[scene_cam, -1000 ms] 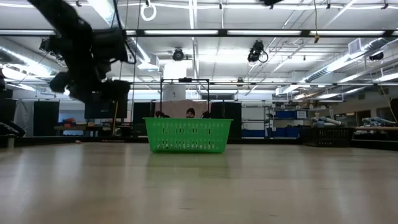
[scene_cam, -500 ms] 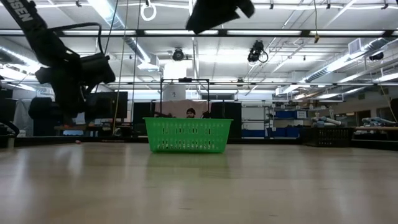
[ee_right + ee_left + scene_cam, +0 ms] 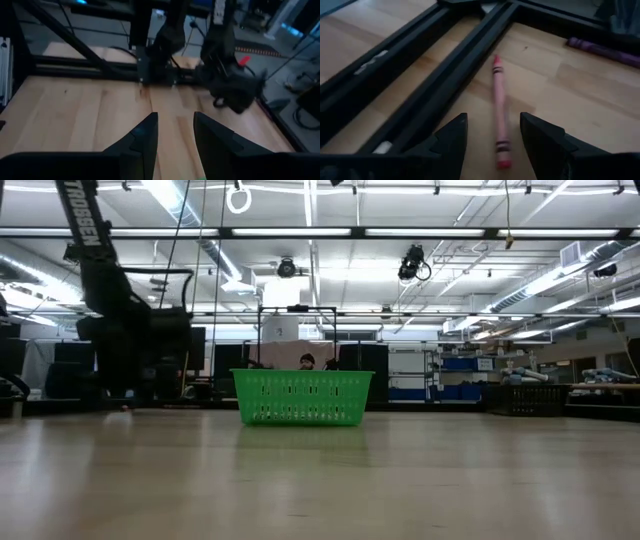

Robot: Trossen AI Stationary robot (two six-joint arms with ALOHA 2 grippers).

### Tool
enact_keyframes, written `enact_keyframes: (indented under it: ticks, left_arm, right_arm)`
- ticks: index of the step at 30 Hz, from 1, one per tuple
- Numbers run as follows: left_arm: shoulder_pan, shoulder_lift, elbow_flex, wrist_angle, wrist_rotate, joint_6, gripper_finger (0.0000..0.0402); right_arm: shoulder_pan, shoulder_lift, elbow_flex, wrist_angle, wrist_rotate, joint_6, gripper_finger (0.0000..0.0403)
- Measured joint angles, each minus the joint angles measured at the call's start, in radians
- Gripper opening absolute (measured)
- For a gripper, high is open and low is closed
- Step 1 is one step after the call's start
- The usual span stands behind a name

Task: Sort crayons
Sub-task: Put the pink crayon into the red basket

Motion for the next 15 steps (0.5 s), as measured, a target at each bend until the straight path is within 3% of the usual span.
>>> enact_keyframes:
  ticks: [7,15]
  left_arm:
    - [0.056,0.054,0.077,-0.081,0.022,-0.042,0.0177]
    - [0.057,0.051,0.083,-0.093,0.056,-0.048,0.0085]
  right_arm:
    - [-0.030,0.000,0.000,0.082,-0.024,-0.065,0.0130]
    - [-0.042,0.000,0.000,0.086,-0.027,-0.068,0.0130]
